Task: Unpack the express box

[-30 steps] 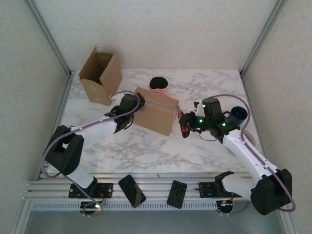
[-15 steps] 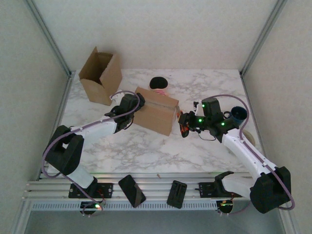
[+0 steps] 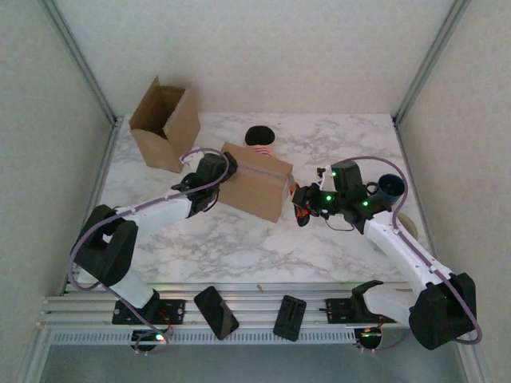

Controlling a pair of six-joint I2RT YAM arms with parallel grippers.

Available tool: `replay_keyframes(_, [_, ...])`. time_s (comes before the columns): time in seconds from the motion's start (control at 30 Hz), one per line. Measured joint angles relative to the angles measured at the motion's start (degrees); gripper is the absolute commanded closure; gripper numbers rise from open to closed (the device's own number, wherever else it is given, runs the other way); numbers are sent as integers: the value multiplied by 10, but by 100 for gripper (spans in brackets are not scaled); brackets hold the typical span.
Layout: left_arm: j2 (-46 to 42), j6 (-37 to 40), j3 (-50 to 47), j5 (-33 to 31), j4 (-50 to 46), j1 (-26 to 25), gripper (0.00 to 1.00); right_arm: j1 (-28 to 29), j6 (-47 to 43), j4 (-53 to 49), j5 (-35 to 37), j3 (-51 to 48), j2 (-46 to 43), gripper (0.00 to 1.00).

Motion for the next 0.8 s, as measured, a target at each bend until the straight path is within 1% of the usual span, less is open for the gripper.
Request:
replay_keyframes(0.27, [3,0,3,0,-2,0,0,6,4,-6,0,0,-4,100])
replay_keyframes(0.57, [5,0,5,0,-2,0,0,40,21,-17,24,-6,-18,100])
replay_keyframes(0.8, [5,0,5,0,-2,0,0,66,49,-17,50,-25,-48,100])
